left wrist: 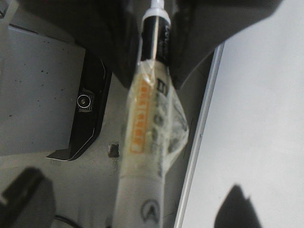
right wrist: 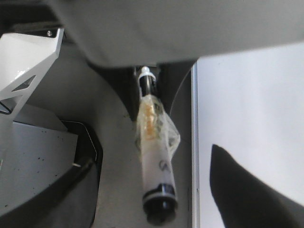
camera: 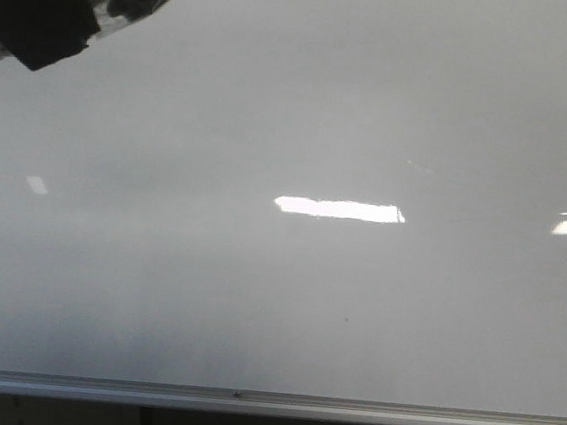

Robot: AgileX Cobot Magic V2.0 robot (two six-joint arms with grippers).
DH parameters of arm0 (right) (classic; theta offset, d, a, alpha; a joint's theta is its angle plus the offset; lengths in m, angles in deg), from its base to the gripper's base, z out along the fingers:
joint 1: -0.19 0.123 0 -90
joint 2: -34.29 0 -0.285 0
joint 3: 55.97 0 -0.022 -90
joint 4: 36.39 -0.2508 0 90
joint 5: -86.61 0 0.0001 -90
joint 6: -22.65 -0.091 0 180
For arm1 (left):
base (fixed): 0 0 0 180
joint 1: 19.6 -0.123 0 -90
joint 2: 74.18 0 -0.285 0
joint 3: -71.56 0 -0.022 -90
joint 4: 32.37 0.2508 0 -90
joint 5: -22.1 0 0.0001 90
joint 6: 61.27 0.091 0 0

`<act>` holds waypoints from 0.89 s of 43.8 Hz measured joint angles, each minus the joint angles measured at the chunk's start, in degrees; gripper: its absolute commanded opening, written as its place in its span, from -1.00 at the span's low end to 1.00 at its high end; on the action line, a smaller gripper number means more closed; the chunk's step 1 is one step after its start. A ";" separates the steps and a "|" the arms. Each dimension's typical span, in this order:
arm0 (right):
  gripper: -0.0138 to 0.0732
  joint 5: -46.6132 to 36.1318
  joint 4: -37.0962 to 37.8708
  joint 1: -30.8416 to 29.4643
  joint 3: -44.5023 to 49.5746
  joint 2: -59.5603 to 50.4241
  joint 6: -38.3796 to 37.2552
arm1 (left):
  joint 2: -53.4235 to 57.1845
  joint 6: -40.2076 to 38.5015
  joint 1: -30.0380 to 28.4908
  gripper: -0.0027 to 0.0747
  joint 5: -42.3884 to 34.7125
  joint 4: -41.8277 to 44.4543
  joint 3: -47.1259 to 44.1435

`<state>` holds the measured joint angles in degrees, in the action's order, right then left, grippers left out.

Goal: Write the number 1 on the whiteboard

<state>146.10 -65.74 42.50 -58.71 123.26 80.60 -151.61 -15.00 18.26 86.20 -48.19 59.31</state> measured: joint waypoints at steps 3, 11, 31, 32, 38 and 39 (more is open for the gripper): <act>0.36 -0.23 -0.03 0.13 -0.39 0.91 0.00 | 0.00 0.00 0.00 -0.81 -0.11 0.00 0.00; 0.14 -0.64 -0.03 0.25 -0.73 1.76 0.00 | 0.00 0.03 0.00 -0.81 -0.20 0.00 0.00; -0.59 0.07 -0.16 0.25 -0.76 1.76 0.00 | 0.00 0.26 0.00 -0.81 -1.26 0.35 0.00; -0.62 0.07 -0.16 0.25 -0.76 1.76 0.00 | 0.00 0.26 0.00 -0.81 -1.26 0.35 0.00; -0.65 0.07 -0.16 0.25 -0.76 1.76 0.00 | 0.00 0.36 0.00 -0.79 -1.36 0.35 0.00; -0.65 0.07 -0.16 0.25 -0.76 1.76 0.00 | 0.00 0.36 0.00 -0.77 -1.29 0.35 0.00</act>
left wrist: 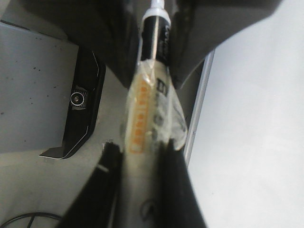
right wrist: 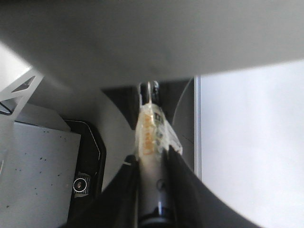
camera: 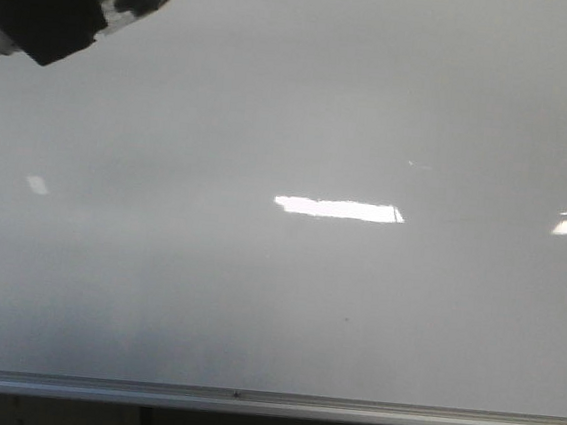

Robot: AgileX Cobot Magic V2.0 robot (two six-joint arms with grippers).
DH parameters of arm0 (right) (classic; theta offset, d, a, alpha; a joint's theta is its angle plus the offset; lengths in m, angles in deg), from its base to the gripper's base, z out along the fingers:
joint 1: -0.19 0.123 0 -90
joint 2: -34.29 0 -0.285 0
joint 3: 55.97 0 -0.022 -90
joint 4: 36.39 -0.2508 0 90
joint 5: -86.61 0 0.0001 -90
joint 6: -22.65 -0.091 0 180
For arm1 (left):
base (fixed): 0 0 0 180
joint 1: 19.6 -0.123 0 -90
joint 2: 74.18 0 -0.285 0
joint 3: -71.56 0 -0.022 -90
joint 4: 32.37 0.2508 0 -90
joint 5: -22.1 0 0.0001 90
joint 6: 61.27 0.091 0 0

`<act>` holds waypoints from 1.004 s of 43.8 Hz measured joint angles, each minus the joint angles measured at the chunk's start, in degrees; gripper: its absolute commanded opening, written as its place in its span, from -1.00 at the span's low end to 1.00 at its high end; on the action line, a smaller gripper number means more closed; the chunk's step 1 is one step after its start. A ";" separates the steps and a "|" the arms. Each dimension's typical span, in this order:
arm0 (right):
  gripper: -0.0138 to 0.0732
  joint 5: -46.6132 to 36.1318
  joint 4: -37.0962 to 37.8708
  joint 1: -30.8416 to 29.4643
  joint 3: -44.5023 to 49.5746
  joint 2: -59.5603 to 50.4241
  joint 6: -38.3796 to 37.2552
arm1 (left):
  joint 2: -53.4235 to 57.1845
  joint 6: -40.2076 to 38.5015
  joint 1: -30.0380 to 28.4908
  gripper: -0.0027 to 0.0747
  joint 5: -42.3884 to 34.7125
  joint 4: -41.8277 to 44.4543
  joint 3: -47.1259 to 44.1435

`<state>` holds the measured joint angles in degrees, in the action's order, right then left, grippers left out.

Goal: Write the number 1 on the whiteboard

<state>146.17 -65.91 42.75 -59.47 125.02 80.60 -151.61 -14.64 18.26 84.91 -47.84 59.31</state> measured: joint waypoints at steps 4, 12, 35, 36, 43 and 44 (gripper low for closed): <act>-0.65 0.00 0.00 0.00 0.00 0.00 0.00 | 0.00 0.00 0.00 -0.53 -0.24 0.00 0.00; -0.65 0.35 -0.08 0.00 0.00 0.00 0.00 | 0.00 0.00 0.00 0.42 -1.13 0.22 0.00; -0.65 4.32 5.77 -2.56 0.00 -1.13 -9.39 | 8.68 -5.24 -3.61 0.48 -1.27 0.45 1.06; -0.65 4.72 6.51 -2.83 0.00 -1.50 -10.63 | 9.43 -6.01 -4.00 0.48 -1.19 0.69 1.06; -0.65 7.42 12.46 -5.06 0.00 -6.42 -20.56 | 13.54 -11.60 -6.76 0.48 -0.78 1.81 1.06; -0.65 7.91 13.19 -5.53 0.00 -7.14 -22.72 | 14.17 -12.29 -7.12 0.48 -0.78 2.03 1.06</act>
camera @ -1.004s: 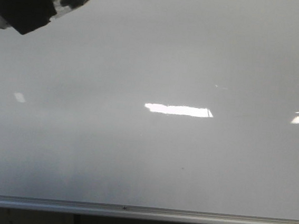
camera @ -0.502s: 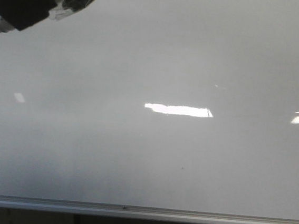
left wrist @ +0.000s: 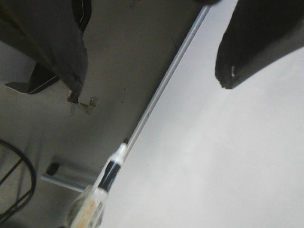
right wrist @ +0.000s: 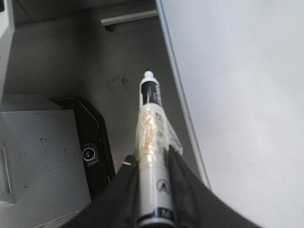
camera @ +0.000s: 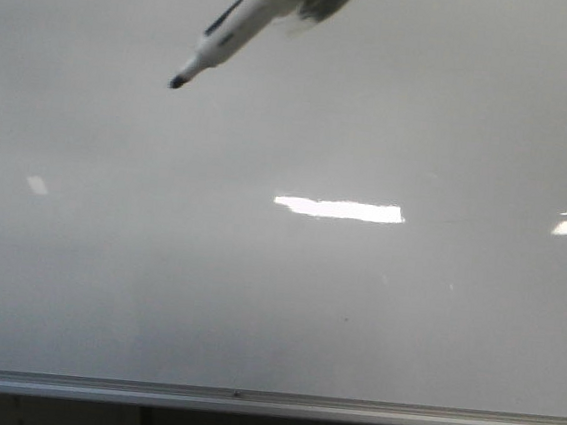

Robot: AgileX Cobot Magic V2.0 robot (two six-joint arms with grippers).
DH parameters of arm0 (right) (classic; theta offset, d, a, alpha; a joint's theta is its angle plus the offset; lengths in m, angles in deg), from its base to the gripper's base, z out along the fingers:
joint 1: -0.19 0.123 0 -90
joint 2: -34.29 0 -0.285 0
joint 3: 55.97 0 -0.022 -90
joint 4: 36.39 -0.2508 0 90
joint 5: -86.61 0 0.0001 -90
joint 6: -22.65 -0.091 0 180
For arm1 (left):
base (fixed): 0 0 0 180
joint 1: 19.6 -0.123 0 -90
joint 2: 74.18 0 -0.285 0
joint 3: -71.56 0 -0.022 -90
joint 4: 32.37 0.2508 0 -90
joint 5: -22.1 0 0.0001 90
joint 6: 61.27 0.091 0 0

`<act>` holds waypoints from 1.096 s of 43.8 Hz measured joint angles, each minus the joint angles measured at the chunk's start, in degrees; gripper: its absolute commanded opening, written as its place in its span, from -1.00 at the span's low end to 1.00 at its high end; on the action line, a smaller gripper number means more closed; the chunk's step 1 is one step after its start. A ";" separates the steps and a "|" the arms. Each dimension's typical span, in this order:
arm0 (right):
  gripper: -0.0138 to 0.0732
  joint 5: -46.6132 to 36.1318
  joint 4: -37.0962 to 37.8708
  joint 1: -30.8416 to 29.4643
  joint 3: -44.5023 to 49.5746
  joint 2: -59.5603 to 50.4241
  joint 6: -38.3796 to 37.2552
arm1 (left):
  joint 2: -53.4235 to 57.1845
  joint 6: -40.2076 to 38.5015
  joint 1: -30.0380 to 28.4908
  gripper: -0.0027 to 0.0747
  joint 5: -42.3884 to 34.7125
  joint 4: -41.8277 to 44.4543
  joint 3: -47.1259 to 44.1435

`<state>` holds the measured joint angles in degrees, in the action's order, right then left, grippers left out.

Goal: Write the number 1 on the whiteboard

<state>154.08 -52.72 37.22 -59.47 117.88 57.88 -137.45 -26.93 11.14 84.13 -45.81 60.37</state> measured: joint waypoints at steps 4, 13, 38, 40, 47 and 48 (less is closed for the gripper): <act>-0.65 0.41 4.10 -2.00 1.52 -4.28 -8.30 | 2.10 -3.33 -1.96 0.48 0.00 0.38 -1.29; -0.65 -0.77 11.25 -9.02 9.01 -14.31 -22.59 | 6.93 -10.06 -6.54 0.48 0.08 3.62 -6.17; -0.65 -15.85 12.36 -34.07 33.10 -36.11 -34.04 | 10.15 -13.25 -15.18 0.48 -0.50 4.73 -11.59; -0.65 -19.01 12.36 -34.63 34.96 -36.11 -34.04 | 10.15 -13.34 -15.18 0.48 -0.71 4.73 -11.59; -0.65 -32.94 12.36 -35.01 40.59 -36.11 -34.04 | 10.15 -13.34 -15.18 0.48 -0.83 4.73 -11.59; -0.65 -34.81 12.36 -35.01 41.42 -36.11 -34.04 | 10.15 -13.34 -15.18 0.48 -0.94 4.73 -11.59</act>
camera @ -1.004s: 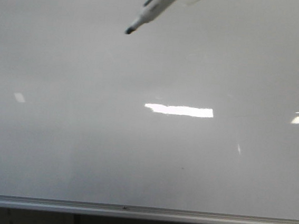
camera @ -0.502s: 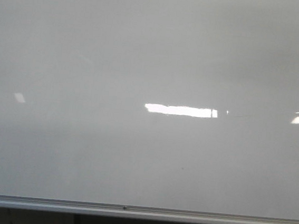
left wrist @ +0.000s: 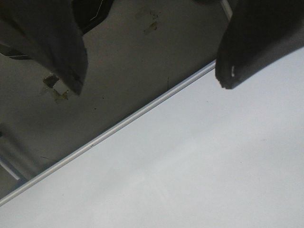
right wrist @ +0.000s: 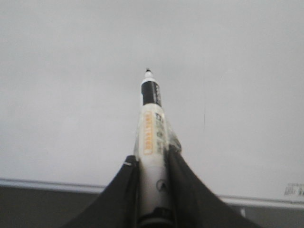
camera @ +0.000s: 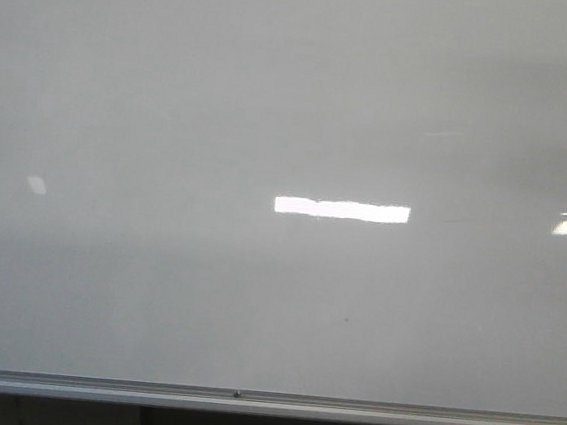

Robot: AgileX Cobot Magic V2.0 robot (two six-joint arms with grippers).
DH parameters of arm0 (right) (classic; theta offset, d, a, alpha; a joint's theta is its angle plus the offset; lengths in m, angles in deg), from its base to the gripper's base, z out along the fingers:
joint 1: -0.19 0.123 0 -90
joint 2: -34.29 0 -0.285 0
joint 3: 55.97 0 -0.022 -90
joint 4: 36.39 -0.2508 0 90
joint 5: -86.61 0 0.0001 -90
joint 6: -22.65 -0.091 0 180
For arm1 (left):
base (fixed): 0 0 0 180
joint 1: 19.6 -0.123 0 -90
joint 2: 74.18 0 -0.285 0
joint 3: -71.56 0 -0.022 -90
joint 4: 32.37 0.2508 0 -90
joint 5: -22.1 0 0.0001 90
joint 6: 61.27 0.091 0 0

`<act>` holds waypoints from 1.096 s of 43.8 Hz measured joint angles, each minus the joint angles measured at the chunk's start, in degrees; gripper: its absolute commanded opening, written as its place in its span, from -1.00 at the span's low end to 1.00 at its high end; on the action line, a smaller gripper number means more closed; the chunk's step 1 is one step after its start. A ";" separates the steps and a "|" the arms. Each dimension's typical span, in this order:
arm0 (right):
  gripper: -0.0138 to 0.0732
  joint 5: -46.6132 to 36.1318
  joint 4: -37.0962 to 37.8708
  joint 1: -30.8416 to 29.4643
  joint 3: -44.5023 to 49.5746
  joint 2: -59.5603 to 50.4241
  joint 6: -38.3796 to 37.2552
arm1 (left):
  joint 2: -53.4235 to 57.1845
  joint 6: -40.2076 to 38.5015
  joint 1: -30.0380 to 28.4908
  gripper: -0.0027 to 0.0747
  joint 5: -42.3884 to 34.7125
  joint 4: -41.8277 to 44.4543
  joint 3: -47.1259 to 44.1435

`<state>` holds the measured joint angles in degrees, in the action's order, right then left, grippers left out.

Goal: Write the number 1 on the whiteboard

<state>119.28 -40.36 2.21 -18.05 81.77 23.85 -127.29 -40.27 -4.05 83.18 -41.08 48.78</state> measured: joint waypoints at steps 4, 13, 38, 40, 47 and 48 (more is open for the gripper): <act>-0.65 -6.83 0.00 0.00 1.84 0.90 0.00 | 0.00 0.00 0.00 0.48 -0.13 0.00 0.00; -0.65 -15.36 0.00 -0.89 1.81 6.95 -0.13 | 0.00 0.00 0.00 0.48 -0.15 0.00 0.00; -0.65 -18.86 0.00 -3.09 -8.58 27.12 0.24 | 0.00 0.00 0.00 0.48 -0.62 0.00 0.00; -0.65 -20.30 0.00 -3.09 -8.59 27.98 0.24 | 0.00 0.00 0.00 0.48 -0.61 0.00 0.00; -0.65 -24.07 0.00 -3.09 -8.59 29.92 0.29 | 0.00 -0.04 0.00 0.48 -1.56 0.00 0.00; -0.65 -24.52 0.00 -3.09 -8.59 30.08 0.29 | 0.00 -0.04 0.00 0.48 -1.57 0.00 0.00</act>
<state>94.76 -40.36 -0.88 -26.63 111.85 24.14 -127.29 -40.30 -4.05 81.62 -41.08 48.78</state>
